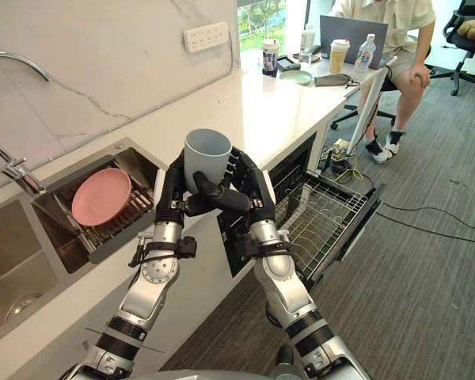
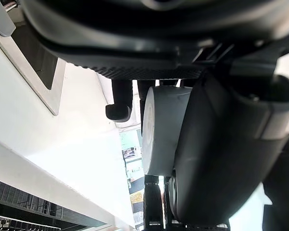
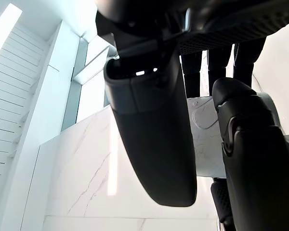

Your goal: Walk over to the sink, pick up the cup, carry it to the dishwasher, place the cup inside the dishwasher, then close the dishwasher door

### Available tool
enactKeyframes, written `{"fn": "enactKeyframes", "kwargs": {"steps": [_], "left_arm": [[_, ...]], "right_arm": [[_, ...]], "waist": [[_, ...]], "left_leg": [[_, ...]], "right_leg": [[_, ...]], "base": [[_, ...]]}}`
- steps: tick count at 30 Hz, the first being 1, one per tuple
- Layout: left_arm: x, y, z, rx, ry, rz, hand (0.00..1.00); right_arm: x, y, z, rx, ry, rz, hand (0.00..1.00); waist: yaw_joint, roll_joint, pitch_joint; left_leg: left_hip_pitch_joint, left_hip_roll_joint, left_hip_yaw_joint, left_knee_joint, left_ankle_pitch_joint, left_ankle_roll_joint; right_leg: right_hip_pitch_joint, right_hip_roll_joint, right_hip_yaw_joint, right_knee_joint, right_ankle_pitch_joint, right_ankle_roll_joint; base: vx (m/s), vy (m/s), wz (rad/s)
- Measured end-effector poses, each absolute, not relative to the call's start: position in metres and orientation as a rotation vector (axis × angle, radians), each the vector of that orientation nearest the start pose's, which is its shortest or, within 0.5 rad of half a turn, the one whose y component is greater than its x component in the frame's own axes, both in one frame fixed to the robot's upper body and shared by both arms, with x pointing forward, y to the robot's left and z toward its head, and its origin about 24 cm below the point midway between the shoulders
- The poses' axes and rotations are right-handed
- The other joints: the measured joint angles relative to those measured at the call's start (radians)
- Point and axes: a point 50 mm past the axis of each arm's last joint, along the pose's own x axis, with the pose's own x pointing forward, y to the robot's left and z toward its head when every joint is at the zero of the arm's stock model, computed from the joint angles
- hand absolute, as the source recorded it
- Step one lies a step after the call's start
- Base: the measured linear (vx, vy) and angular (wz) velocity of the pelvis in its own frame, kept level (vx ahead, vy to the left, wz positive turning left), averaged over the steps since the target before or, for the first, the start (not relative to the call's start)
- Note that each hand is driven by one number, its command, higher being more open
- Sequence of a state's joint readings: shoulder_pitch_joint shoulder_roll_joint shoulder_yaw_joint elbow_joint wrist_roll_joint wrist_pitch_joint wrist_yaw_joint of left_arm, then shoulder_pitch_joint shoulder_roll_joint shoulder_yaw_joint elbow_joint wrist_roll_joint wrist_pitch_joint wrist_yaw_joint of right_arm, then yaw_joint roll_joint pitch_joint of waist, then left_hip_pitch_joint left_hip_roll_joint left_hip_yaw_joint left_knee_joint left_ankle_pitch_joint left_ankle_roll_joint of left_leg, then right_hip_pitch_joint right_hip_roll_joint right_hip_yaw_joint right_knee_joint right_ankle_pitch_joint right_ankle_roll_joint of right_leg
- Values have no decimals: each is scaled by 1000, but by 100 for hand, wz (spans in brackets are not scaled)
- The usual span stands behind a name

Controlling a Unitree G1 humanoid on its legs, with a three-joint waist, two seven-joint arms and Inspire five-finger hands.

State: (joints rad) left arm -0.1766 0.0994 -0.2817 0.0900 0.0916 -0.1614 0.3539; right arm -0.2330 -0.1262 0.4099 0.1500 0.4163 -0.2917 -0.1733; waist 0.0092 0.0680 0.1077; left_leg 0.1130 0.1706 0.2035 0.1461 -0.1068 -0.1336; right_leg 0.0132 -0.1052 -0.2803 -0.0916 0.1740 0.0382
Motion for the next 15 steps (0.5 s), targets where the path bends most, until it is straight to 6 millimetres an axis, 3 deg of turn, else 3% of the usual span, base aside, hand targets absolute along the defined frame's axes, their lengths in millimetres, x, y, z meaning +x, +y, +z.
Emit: {"fn": "enactKeyframes", "kwargs": {"steps": [10, 15], "left_arm": [[259, 86, 60, 207, -237, -96, 100], [257, 84, 62, 276, -276, -91, 100]], "right_arm": [[283, -88, 78, 415, -198, 90, 0], [283, -91, 81, 430, -230, 60, 0]], "waist": [[2, 0, 0], [1, 2, -1]], "left_leg": [[1, -1, 0, -4, 0, 0], [1, -1, 1, -5, 1, 0]], "right_leg": [[-1, 0, 0, 0, -1, 0], [-2, 0, 1, 0, -2, 0]], "base": [[0, 0, 0], [0, 0, 0]]}}
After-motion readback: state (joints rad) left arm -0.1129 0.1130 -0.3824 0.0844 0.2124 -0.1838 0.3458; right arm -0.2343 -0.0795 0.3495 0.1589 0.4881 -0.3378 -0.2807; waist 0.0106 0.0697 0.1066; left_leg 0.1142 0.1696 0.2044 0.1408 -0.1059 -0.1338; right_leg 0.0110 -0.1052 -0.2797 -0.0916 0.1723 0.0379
